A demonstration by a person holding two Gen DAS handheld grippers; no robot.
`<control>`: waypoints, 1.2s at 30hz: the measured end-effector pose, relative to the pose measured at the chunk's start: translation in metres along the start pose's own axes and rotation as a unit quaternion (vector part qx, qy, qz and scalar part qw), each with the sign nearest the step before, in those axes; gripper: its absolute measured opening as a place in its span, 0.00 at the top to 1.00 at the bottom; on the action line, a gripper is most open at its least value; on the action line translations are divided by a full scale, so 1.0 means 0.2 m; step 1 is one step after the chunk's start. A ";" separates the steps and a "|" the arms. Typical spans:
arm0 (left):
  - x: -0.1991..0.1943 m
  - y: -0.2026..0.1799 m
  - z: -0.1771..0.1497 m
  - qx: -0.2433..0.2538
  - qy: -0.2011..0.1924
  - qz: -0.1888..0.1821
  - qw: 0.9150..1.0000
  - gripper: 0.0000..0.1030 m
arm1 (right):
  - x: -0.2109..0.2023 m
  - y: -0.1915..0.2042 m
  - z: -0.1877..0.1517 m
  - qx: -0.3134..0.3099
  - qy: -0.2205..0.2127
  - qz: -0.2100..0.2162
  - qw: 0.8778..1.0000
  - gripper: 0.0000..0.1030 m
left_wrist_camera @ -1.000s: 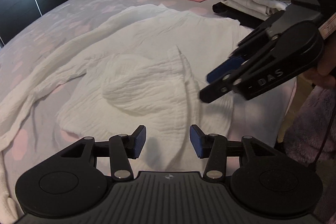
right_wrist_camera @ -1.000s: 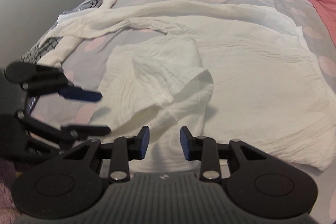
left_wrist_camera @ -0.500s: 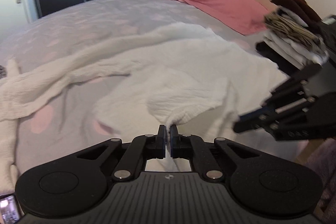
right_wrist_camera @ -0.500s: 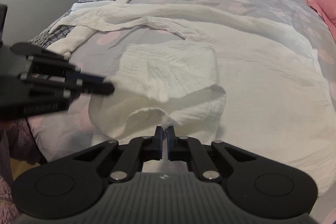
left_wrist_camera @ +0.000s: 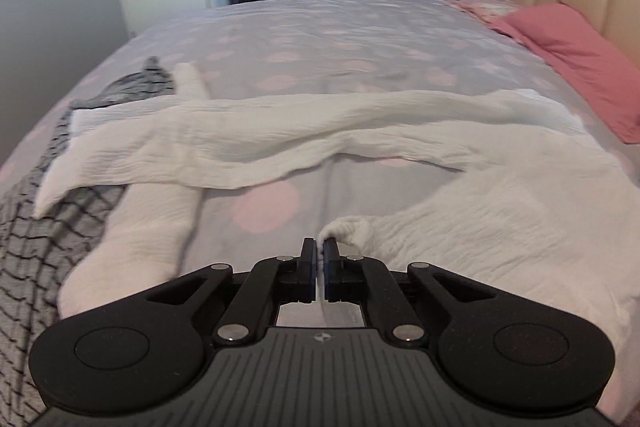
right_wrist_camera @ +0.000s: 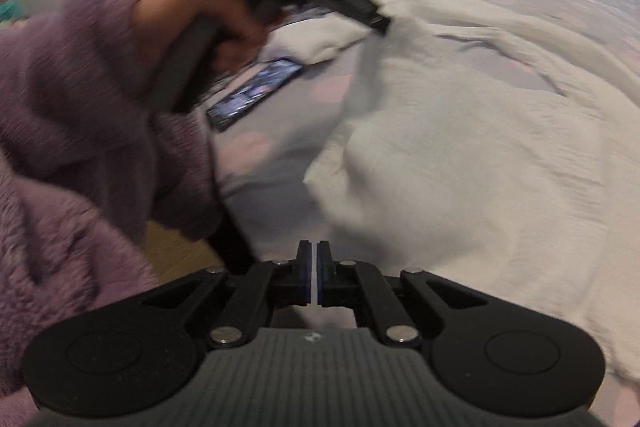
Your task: Fold clothes
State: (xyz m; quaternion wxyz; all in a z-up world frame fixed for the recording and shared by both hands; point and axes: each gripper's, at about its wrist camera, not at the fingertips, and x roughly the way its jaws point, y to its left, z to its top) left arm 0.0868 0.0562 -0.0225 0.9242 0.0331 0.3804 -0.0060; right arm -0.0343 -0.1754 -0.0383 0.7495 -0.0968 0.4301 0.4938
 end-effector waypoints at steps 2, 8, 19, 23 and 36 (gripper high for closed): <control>0.02 0.04 -0.01 -0.011 0.019 0.004 1.000 0.98 | 0.02 0.03 -0.01 -0.013 0.007 0.014 1.000 0.90; 0.04 0.09 -0.06 -0.018 0.049 0.021 0.998 0.88 | 0.02 -0.01 -0.03 -0.001 0.013 -0.015 1.000 0.73; -0.13 -0.19 -0.30 0.158 0.031 -0.044 0.986 0.72 | -0.07 -0.32 -0.07 0.125 0.033 -0.153 0.980 0.66; -0.21 -0.33 -0.41 0.245 0.017 -0.072 0.967 0.72 | -0.18 -0.45 -0.10 0.171 0.012 -0.199 0.965 0.60; -0.15 -0.62 -0.77 0.492 0.013 -0.056 0.868 0.72 | -0.72 -0.78 -0.31 0.177 -0.035 -0.390 0.903 0.53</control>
